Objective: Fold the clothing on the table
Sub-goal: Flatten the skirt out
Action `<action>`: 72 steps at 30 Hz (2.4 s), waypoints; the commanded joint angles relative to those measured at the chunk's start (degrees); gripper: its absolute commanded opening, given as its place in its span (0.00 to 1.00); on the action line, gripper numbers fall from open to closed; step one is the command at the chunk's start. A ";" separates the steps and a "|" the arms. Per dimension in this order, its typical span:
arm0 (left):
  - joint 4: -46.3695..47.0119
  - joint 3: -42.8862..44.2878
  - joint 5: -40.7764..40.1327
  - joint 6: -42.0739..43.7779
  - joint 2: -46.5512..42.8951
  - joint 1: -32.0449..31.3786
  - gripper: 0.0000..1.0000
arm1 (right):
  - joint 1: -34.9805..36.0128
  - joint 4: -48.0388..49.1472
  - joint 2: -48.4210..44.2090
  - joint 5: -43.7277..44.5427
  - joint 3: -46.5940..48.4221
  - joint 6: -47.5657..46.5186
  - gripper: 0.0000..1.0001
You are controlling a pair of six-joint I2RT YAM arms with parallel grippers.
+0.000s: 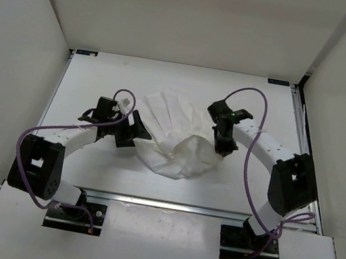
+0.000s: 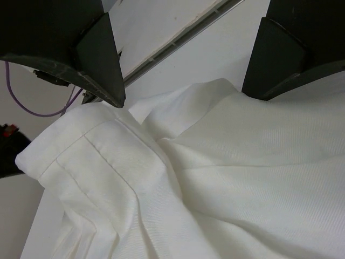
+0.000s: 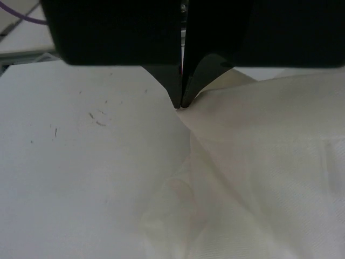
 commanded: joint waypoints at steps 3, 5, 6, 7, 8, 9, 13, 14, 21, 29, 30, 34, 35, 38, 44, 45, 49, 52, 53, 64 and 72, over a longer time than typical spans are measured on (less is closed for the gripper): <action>1.76 0.12 1.00 -0.10 -0.42 0.60 0.99 | 8.87 4.77 -6.86 -5.77 8.79 -7.35 0.00; 0.98 0.55 0.65 0.16 -0.59 1.30 0.99 | 7.40 13.53 -10.89 -33.06 9.60 -10.96 0.00; 1.24 0.38 0.73 0.25 -0.60 1.57 0.99 | 6.43 18.71 -11.96 -48.19 8.56 -9.50 0.01; 0.98 0.64 0.73 0.51 -0.77 2.36 0.99 | 4.51 21.90 -14.23 -52.69 7.85 -8.70 0.00; 0.80 0.73 0.82 0.69 -0.86 2.89 0.99 | 3.79 23.84 -16.17 -54.82 7.15 -7.30 0.00; 0.28 0.99 0.47 1.21 -1.03 3.41 0.99 | 2.74 24.30 -17.15 -52.49 6.10 -6.16 0.01; -0.69 1.26 0.12 1.75 -0.86 3.16 0.99 | -7.88 22.91 -22.77 -34.58 -0.67 1.84 0.00; -1.13 1.35 -0.06 1.74 -1.21 3.07 0.99 | -10.08 18.02 -21.48 -27.32 -0.77 3.85 0.00; -0.26 1.17 0.03 1.57 -0.07 1.49 0.98 | 8.98 2.05 -9.07 -14.01 7.99 -9.43 0.00; -1.84 1.61 -0.32 2.45 0.11 2.89 0.99 | 11.29 20.47 -16.97 -46.97 21.05 -13.63 0.00; -1.66 1.70 -0.41 2.53 0.20 2.98 0.99 | 7.51 24.00 -20.37 -49.20 17.72 -10.31 0.00; -1.31 1.61 -0.50 2.36 0.02 2.98 0.99 | -7.26 50.17 -34.01 -60.27 2.27 6.02 0.00; -1.05 1.26 -0.67 2.36 0.11 3.07 0.99 | -12.60 52.58 -35.16 -62.73 -1.43 9.81 0.00; -0.96 1.08 -0.50 2.10 0.28 3.07 0.99 | -17.84 46.67 -36.14 -61.37 -6.55 10.66 0.00; -1.14 1.88 -0.76 2.18 0.81 2.37 0.98 | -9.68 6.98 -17.74 -28.57 -4.21 3.00 0.00; -1.31 2.40 -0.24 2.27 0.99 2.28 0.98 | -9.14 1.16 -15.68 -22.91 -4.02 2.30 0.00; -1.83 6.25 0.04 1.83 1.25 -0.35 0.99 | -1.86 -4.00 -9.95 -9.24 -4.72 3.96 0.00; -4.11 12.92 -3.04 5.42 3.78 -5.09 0.99 | -3.06 -3.65 -10.82 -9.75 -4.11 4.14 0.00; -4.04 15.04 -2.61 6.22 4.32 -6.67 0.99 | -3.59 -3.39 -11.26 -10.10 -4.37 4.57 0.00; -14.73 42.10 -24.78 12.63 22.76 -16.96 0.73 | -1.32 -2.42 -13.11 -10.81 -4.20 5.36 0.00; -21.79 53.02 -43.21 13.96 29.64 -24.97 0.74 | 1.32 -0.57 -12.33 -12.66 -2.88 6.42 0.00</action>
